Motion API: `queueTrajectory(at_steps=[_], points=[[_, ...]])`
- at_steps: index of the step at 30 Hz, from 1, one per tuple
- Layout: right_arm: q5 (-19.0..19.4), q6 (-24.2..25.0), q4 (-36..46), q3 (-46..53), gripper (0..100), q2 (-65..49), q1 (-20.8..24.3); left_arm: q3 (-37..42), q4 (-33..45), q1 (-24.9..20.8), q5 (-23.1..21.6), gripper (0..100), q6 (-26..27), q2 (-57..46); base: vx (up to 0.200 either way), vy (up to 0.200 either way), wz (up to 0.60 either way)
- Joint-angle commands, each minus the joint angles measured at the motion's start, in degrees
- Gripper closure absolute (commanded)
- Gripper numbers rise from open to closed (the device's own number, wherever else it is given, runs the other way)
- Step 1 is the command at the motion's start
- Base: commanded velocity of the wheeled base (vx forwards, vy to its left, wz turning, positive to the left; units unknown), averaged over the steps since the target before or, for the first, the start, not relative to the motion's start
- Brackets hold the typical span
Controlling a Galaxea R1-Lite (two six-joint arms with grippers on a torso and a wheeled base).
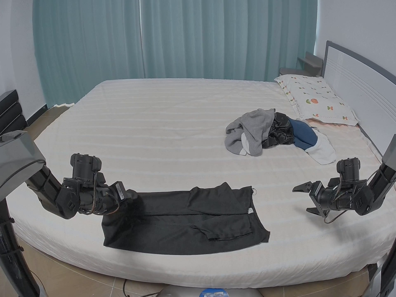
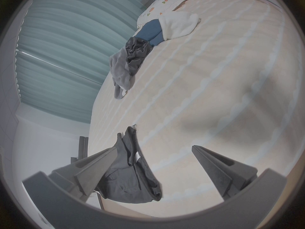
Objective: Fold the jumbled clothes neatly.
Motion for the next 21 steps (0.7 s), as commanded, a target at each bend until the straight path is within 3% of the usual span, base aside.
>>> queueTrajectory(at_steps=[1, 8, 18, 21], points=[[0.0, 0.0, 0.0, 0.3, 0, -0.9, 0.0, -7.3, 6.4, -5.4, 0.9, 100, -3.4, -1.1, 0.0, -0.2, 0.0], [0.0, 0.0, 0.0, 0.3, 0, -1.0, 0.2, -16.1, 16.1, -9.9, 1.0, 100, -4.5, 0.2, 0.0, -0.2, 0.0], [0.0, -0.1, 0.0, 0.3, 0, -0.9, 0.4, -26.1, 23.3, -14.7, 2.8, 100, -5.7, 5.2, 0.0, -0.2, 0.0], [0.0, 0.0, 0.0, 0.3, 0, -0.8, 0.4, -27.7, 23.8, -15.8, 4.6, 100, -5.7, 7.2, 0.0, 0.0, 0.0]])
